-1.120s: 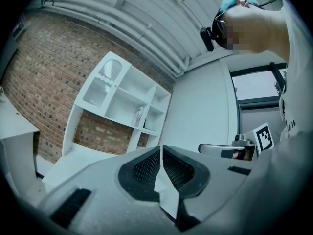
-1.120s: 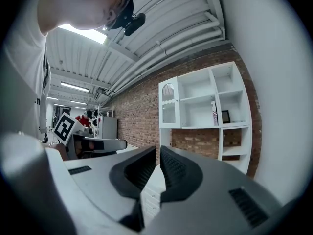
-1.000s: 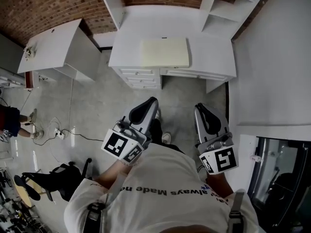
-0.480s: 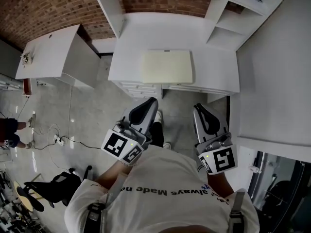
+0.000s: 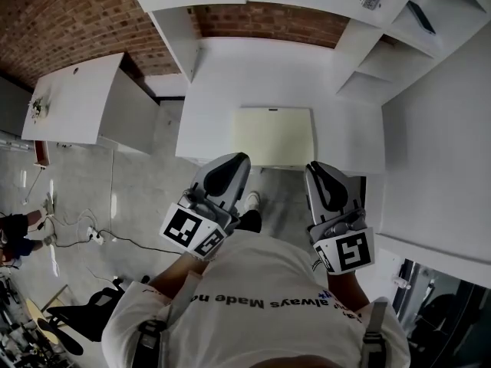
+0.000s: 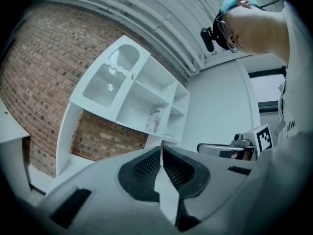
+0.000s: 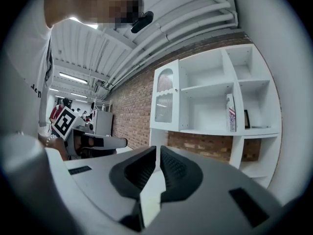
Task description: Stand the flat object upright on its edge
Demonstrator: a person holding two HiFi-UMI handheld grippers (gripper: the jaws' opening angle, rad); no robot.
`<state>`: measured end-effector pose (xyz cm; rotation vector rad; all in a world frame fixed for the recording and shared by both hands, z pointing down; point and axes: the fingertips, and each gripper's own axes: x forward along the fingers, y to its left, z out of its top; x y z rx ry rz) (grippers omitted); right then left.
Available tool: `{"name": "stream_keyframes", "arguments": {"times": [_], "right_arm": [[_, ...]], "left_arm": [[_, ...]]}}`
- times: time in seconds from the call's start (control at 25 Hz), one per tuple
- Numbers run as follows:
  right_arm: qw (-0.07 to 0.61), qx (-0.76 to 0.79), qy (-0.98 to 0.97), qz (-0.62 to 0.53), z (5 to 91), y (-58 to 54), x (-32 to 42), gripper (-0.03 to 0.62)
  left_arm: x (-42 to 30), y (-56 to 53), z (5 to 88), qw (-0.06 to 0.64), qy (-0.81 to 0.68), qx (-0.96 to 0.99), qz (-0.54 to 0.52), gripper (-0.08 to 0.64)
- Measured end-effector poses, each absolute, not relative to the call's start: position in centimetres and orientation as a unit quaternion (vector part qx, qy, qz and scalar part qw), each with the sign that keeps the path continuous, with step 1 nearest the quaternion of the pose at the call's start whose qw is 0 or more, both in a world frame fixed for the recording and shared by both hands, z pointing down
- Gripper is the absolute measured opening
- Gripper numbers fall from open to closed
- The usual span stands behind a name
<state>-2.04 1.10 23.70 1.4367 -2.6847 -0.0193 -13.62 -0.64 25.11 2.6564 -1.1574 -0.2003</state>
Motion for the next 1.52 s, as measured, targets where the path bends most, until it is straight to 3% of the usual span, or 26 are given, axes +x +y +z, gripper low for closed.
{"name": "stream_keyframes", "arguments": {"times": [0.44, 1.28, 1.52], "right_arm": [[0.054, 0.477, -0.877, -0.013, 24.0, -5.9, -3.1, 0.031], [0.070, 0.461, -0.883, -0.057, 24.1, -8.5, 3.1, 0.032], [0.102, 0.440, -0.890, -0.053, 27.1, -8.6, 2.6, 0.032]], "left_arm": [[-14.3, -7.6, 25.7, 0.130, -0.386, 0.911, -0.067, 0.025], [-9.1, -10.1, 26.8, 0.141, -0.414, 0.897, -0.062, 0.025], [-10.0, -10.3, 30.1, 0.180, -0.431, 0.883, -0.050, 0.026]]}}
